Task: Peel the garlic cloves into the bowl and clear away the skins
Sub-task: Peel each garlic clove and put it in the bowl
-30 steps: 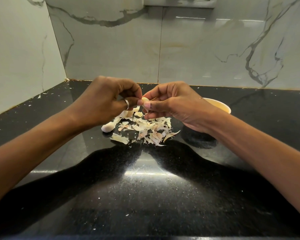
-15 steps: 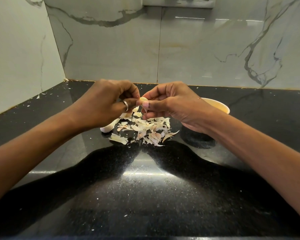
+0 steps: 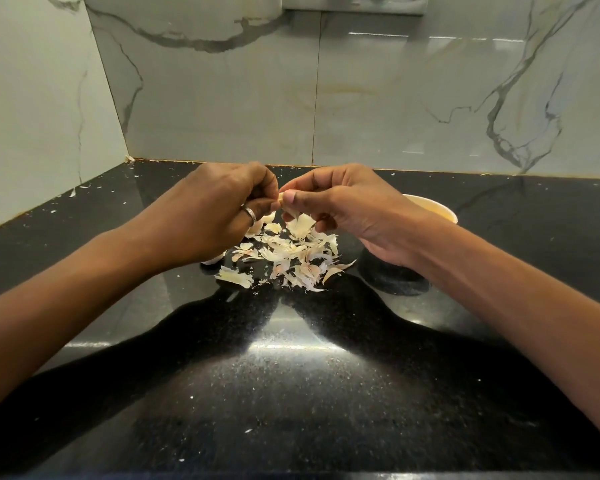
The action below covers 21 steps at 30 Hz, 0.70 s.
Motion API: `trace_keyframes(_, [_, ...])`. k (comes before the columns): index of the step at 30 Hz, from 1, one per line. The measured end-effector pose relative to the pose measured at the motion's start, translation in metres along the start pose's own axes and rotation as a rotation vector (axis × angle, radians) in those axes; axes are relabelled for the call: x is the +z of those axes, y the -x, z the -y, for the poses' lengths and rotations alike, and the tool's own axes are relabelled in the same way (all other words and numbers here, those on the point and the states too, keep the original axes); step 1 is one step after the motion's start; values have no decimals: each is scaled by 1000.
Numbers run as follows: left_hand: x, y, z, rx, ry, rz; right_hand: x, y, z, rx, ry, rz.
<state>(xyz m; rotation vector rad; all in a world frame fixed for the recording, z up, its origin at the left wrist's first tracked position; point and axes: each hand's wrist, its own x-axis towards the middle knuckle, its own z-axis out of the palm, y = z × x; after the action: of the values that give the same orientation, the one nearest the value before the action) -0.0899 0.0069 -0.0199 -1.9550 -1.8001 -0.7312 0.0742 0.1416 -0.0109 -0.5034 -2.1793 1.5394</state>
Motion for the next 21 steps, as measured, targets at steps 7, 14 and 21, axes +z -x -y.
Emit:
trace_keyframes(7, [0,2,-3,36,-1,7,0,-2,0,37,-192,20])
trace_keyframes(14, [-1,1,-6,66,15,34,-1,-1,1,37,-264,-30])
trace_keyframes(21, [-3,3,-11,71,44,84,-3,-2,2,13,-261,-91])
